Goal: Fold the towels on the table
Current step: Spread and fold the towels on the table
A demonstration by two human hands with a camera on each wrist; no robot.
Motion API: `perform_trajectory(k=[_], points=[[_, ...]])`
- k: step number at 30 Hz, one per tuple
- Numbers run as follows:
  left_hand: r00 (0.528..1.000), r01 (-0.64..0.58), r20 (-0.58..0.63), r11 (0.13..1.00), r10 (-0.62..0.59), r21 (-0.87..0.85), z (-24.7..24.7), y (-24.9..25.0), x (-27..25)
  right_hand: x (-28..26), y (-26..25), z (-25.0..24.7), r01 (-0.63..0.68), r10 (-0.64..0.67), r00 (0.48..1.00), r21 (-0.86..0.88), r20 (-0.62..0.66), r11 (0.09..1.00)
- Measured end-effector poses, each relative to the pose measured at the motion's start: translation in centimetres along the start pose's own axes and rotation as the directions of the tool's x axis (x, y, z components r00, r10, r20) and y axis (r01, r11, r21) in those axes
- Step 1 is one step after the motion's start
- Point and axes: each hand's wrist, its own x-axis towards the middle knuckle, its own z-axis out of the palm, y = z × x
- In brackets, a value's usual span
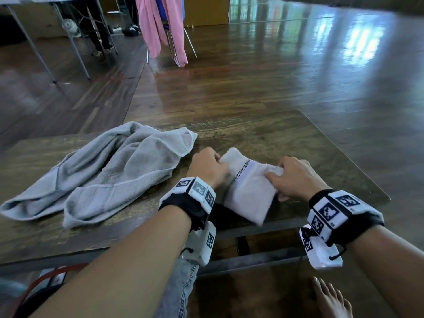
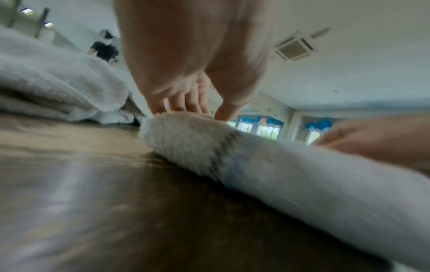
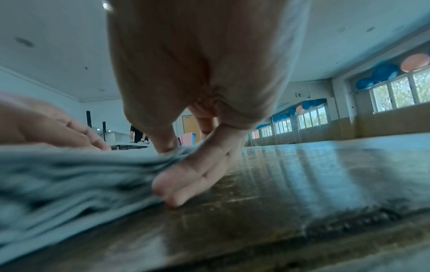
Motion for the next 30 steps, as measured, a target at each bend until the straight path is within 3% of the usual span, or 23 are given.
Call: perform_trajectory(k=[2, 4, 6, 8, 12, 16, 19, 25, 28, 30], points=[[0.981, -0.163, -0.097, 0.985, 0.168, 0.062, -0.4, -0.4, -1.1, -0.7, -0.2, -0.2, -0.03, 0.027, 0.997, 0.039, 0.077, 0.999], [0.937, -0.279, -0.139, 0.925, 0.321, 0.256, -0.5, -0.8, -2.7, -1.6, -0.4, -0.3, -0.043, 0.027, 0.984, 0.09, 0.175, 0.995], [0.926, -0.319, -0.065, 0.862, 0.372, 0.393, -0.2, -1.0, -4.3, -2.6, -0.6, -0.2, -0.004, -0.01, 0.977, 0.064, 0.211, 0.998], [0.936, -0.339, 0.061, 0.837, 0.348, 0.43, 0.1, -1.2, -5.8, -3.3, -0.6, -0.1, 0.059, -0.057, 0.974, -0.001, 0.22, 0.998], [0.884, -0.462, 0.131, 0.794, 0.448, 0.395, 0.2, -0.8, -7.9, -4.6, -0.1, -0.3, 0.086, -0.094, 0.951, 0.041, 0.293, 0.995], [0.821, -0.57, 0.269, 0.752, 0.504, 0.332, 1.0, 0.0, -9.5, -5.5, 0.9, -0.5, 0.099, -0.103, 0.992, 0.062, 0.067, 0.993], [0.807, -0.581, 0.351, 0.741, 0.475, 0.335, 1.5, 0.0, -9.9, -6.2, 1.3, -0.2, 0.171, -0.177, 0.976, 0.057, 0.128, 0.984], [0.761, -0.63, 0.298, 0.766, 0.577, 0.126, 1.3, 0.4, -10.2, -7.1, 1.7, 0.0, 0.232, -0.24, 0.953, 0.067, 0.186, 0.97], [0.78, -0.59, 0.237, 0.807, 0.58, -0.031, 1.5, 0.5, -10.4, -7.1, 1.8, 0.0, 0.262, -0.273, 0.937, 0.077, 0.217, 0.962], [0.781, -0.575, 0.293, 0.818, 0.551, -0.007, 1.7, 0.4, -10.5, -6.9, 2.0, 0.0, 0.248, -0.259, 0.942, 0.079, 0.212, 0.966]])
